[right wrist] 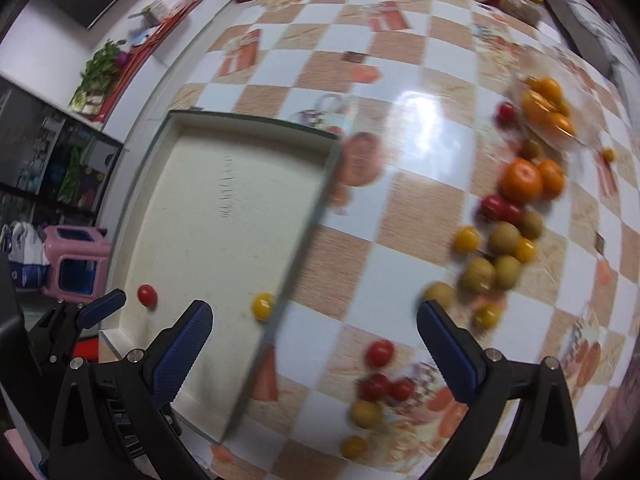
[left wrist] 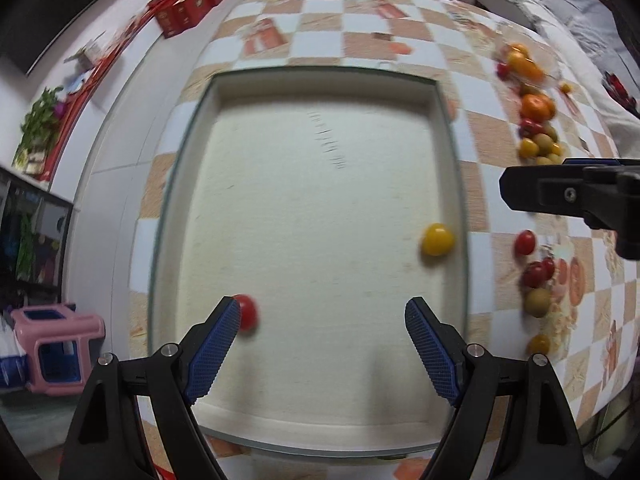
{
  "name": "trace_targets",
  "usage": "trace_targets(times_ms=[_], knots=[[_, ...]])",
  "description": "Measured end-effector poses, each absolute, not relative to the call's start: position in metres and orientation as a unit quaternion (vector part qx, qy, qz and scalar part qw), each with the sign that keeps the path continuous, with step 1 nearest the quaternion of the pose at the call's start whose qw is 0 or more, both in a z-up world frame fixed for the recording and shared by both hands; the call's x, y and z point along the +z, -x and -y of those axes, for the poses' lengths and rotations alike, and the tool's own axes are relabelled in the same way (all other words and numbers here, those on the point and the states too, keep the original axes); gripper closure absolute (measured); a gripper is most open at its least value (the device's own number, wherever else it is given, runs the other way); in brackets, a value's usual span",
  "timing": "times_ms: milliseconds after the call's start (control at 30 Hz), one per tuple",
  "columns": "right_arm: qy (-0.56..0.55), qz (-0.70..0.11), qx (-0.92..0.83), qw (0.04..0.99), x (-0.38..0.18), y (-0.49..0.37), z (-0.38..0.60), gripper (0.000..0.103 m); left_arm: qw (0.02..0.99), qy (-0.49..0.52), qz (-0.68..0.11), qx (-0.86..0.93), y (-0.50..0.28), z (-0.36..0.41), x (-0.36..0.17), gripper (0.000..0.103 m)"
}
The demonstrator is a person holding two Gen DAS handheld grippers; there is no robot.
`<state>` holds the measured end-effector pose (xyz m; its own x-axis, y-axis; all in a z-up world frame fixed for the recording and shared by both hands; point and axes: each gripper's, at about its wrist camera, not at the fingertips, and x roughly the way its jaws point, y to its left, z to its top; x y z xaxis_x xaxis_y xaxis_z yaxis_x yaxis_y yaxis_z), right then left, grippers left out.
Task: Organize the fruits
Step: 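Open the left tool over the tray while the right tool releases its yellow tomato there, then move both tools back to the fruit pile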
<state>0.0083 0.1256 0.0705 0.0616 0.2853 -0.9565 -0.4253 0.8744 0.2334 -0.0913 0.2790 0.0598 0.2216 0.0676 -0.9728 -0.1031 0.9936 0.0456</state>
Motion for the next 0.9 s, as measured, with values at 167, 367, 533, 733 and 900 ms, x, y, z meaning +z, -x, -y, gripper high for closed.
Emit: trace_targets(times_ms=[167,367,533,733,900], knots=[[0.033,-0.654,0.192,0.73,0.064,-0.007,-0.074,0.001,0.788,-0.002,-0.615,0.013,0.084,-0.241,0.071,0.018],[0.013,-0.677,0.131,0.724,0.046,-0.003,-0.008,0.001,0.786,-0.011,-0.617,-0.037,0.077,-0.192,0.074,0.018],[-0.002,-0.682,0.114,0.723,0.04,-0.004,0.02,0.001,0.782,-0.005,-0.621,-0.053,0.064,-0.162,0.063,0.018],[-0.016,-0.676,0.111,0.728,0.038,-0.008,0.038,0.001,0.773,0.024,-0.632,-0.043,0.04,-0.154,0.048,0.018],[-0.017,-0.67,0.136,0.73,0.036,-0.022,0.029,0.002,0.766,0.019,-0.642,-0.031,0.028,-0.15,0.036,0.018]])
